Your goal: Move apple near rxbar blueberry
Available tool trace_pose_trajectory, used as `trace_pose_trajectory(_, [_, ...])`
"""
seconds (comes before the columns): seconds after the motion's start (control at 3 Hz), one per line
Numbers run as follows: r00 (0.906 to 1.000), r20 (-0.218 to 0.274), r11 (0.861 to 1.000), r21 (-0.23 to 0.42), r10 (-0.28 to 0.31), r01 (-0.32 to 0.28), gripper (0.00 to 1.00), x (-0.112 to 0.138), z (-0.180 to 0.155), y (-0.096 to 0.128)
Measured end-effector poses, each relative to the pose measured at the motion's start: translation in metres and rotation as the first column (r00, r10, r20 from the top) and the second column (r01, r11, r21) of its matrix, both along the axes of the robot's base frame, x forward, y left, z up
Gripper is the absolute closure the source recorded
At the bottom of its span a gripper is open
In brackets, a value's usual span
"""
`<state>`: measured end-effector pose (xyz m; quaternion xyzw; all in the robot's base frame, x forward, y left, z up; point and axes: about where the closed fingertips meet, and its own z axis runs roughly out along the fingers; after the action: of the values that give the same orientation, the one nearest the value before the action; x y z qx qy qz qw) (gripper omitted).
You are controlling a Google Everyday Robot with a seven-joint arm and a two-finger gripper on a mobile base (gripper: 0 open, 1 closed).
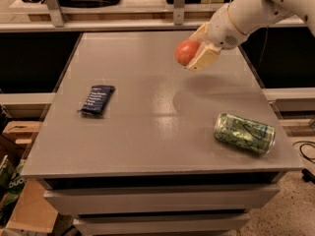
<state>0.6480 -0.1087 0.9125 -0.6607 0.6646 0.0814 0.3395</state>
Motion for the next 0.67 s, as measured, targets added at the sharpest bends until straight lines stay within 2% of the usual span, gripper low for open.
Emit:
trace_pose_trajectory(0.33, [1.0000,0.000,1.000,0.000,-0.001,0.001,1.00,0.000,0.000,0.000])
trace_pose_trajectory(0.67, [0.9991,-0.020,0.999,-0.007,0.038,-0.038,1.00,0.000,-0.009,0.015])
